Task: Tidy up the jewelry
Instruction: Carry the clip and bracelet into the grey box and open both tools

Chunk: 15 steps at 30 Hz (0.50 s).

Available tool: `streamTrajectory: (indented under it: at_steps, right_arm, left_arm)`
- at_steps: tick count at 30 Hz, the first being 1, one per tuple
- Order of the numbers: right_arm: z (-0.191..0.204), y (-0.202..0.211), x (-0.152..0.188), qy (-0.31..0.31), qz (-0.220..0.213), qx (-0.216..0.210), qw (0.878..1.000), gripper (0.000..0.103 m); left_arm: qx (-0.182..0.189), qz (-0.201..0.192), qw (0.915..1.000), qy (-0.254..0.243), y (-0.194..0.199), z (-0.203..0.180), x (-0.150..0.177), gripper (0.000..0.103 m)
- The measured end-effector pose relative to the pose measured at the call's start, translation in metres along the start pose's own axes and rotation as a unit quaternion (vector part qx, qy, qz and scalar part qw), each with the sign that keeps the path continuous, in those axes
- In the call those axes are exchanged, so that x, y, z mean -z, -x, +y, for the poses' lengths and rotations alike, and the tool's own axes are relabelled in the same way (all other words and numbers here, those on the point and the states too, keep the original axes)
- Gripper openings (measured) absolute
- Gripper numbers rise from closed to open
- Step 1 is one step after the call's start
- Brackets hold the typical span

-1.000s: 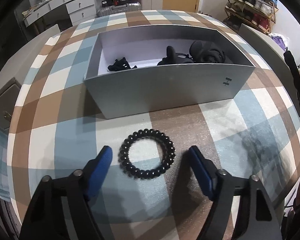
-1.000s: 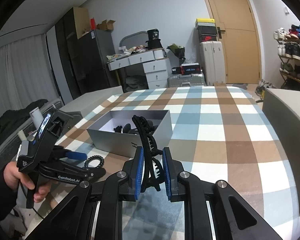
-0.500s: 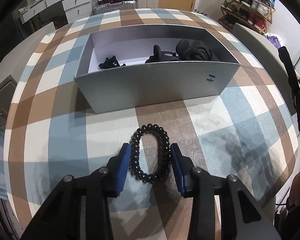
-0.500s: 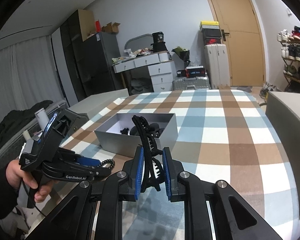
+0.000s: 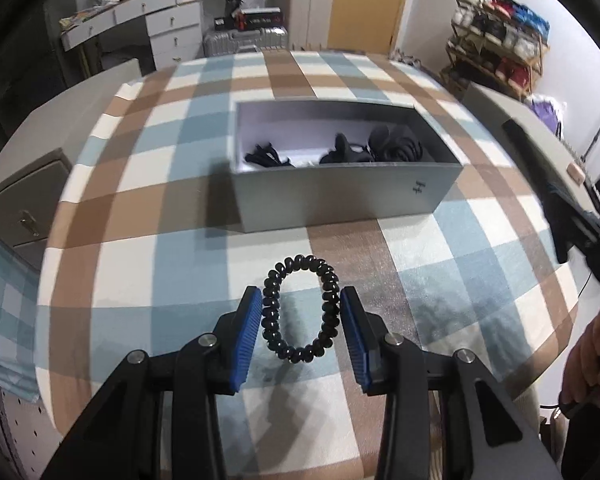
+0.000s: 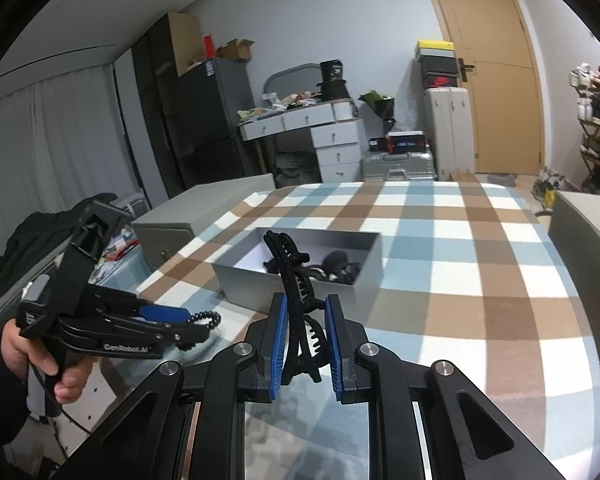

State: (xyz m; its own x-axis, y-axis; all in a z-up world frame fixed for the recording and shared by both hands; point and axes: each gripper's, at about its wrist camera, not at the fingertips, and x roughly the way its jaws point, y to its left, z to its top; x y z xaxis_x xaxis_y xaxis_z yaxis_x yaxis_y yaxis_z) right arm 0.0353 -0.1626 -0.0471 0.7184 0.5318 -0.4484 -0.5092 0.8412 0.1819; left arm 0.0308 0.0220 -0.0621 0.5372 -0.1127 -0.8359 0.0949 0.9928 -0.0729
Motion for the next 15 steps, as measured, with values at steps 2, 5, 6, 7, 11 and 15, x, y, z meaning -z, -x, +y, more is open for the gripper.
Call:
streamTrajectory:
  at_steps: [2,5,6,7,11,15]
  right_arm:
    - [0.005,-0.005,-0.003,0.006,0.005,-0.004,1.000,0.018]
    - [0.012,-0.008,-0.011,0.017,0.009,-0.011,1.000,0.018]
    - [0.013,-0.008,-0.014,0.019,0.008,-0.014,1.000,0.018]
    - [0.014,-0.009,-0.018,0.022,0.006,-0.018,1.000,0.018]
    - [0.017,-0.014,-0.032,0.027,0.000,-0.027,0.999,0.018]
    - [0.015,-0.024,-0.047,0.025,-0.005,-0.036,0.999,0.018]
  left_arm:
    - [-0.003,-0.016,0.9998,0.007,0.010,0.004,-0.001,0.034]
    - [-0.002,-0.042,0.9989,0.021,0.025,0.010,-0.007,0.034]
    - [-0.001,-0.049,0.9985,0.023,0.028,0.012,-0.009,0.034]
    - [0.000,-0.059,0.9979,0.026,0.032,0.014,-0.012,0.034]
    - [0.005,-0.084,0.9960,0.028,0.039,0.018,-0.029,0.035]
    - [0.019,-0.098,0.9946,0.028,0.038,0.019,-0.048,0.035]
